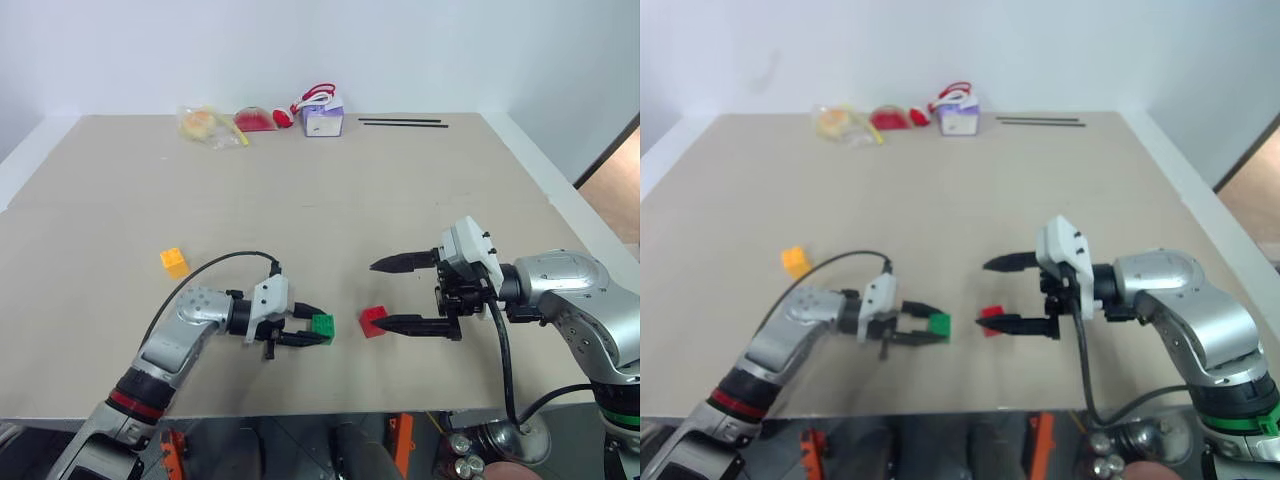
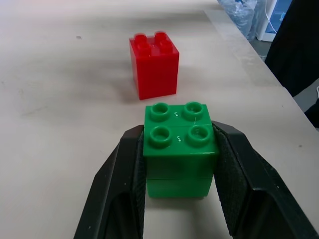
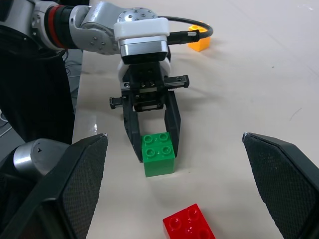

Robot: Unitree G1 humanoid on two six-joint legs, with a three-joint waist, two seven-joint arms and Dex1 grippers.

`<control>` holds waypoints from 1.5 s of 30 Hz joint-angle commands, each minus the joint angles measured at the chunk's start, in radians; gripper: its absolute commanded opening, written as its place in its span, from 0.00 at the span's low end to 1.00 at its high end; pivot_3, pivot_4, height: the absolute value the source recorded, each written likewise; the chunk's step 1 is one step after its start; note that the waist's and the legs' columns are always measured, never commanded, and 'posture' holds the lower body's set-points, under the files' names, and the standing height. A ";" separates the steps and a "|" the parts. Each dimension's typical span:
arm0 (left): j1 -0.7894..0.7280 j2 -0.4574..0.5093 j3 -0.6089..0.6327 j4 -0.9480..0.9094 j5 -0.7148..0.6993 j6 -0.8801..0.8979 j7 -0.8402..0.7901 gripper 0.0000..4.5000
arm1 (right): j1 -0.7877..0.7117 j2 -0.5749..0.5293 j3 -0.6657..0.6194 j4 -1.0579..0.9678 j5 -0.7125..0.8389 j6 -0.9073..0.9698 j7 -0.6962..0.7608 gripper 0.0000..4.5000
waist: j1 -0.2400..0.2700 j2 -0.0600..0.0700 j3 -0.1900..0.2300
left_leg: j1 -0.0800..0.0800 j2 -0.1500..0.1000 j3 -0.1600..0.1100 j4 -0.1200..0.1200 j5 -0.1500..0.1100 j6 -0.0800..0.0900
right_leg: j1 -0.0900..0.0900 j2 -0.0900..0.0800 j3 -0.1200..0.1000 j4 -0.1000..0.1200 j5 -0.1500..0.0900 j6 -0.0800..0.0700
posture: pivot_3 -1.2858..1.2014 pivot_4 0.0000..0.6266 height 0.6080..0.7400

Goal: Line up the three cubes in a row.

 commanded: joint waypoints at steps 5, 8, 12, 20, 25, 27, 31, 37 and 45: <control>-0.005 0.003 0.006 -0.024 0.001 0.018 0.008 0.59 | -0.011 -0.016 -0.040 -0.029 0.018 -0.011 -0.002 1.00 | 0.000 0.000 0.000 | 0.000 0.000 0.000 0.001 0.000 0.000 | 0.000 0.000 0.000 0.000 0.000 -0.001 | 0.52 0.24 1.00; -0.002 0.006 0.010 -0.028 -0.002 0.022 0.002 0.81 | -0.014 -0.014 -0.037 -0.024 0.017 -0.013 -0.001 1.00 | 0.000 0.000 0.000 | 0.000 0.000 0.000 0.001 0.000 0.000 | 0.000 0.000 0.000 0.000 0.000 -0.001 | 0.52 0.24 1.00; -0.002 0.003 0.027 -0.031 -0.009 0.003 0.009 0.99 | -0.019 -0.012 -0.035 -0.019 0.014 -0.017 0.000 1.00 | 0.000 0.000 0.000 | 0.000 0.000 0.000 0.001 0.000 0.000 | 0.000 0.000 0.000 0.000 0.000 0.000 | 0.52 0.24 1.00; 0.015 -0.028 0.196 -0.173 -0.203 0.160 0.133 0.99 | -0.055 0.030 -0.067 0.003 0.077 0.000 -0.029 1.00 | -0.001 0.000 0.000 | 0.000 0.000 0.000 0.001 0.000 0.000 | 0.000 0.000 0.000 0.000 0.001 0.001 | 0.52 0.24 1.00; 0.031 -0.176 0.312 -0.285 -0.117 0.192 0.553 0.99 | -0.112 0.099 -0.054 0.066 0.033 -0.037 -0.106 1.00 | 0.001 0.000 0.000 | 0.000 0.000 0.000 0.001 0.000 0.000 | 0.001 0.000 0.000 0.000 0.002 0.003 | 0.52 0.24 1.00; 0.038 -0.263 0.352 -0.326 0.024 0.223 0.827 0.99 | -0.144 0.141 -0.034 0.113 -0.004 -0.065 -0.139 1.00 | 0.001 -0.001 0.000 | 0.000 0.000 0.000 0.003 0.000 0.000 | 0.002 0.000 0.000 0.000 0.003 0.005 | 0.52 0.24 1.00; 0.059 -0.372 0.394 -0.397 0.192 0.290 1.144 0.99 | -0.202 0.185 0.000 0.179 -0.044 -0.096 -0.133 1.00 | 0.000 -0.002 0.000 | 0.000 -0.001 0.000 0.004 0.000 0.000 | 0.002 0.000 0.001 0.000 0.005 0.005 | 0.52 0.24 1.00; 0.082 -0.416 0.459 -0.414 0.336 0.364 1.374 0.99 | -0.290 0.222 0.057 0.269 -0.083 -0.135 -0.076 1.00 | 0.001 -0.002 0.000 | 0.000 -0.001 0.000 0.003 0.000 0.000 | 0.001 0.000 0.001 0.000 0.005 0.005 | 0.52 0.24 1.00; 0.113 -0.446 0.511 -0.353 0.326 0.427 1.422 0.99 | -0.351 0.263 0.096 0.347 -0.122 -0.168 -0.022 1.00 | 0.001 -0.002 0.000 | 0.000 -0.001 0.000 0.003 0.000 0.000 | 0.002 0.000 0.001 0.000 0.005 0.005 | 0.52 0.24 1.00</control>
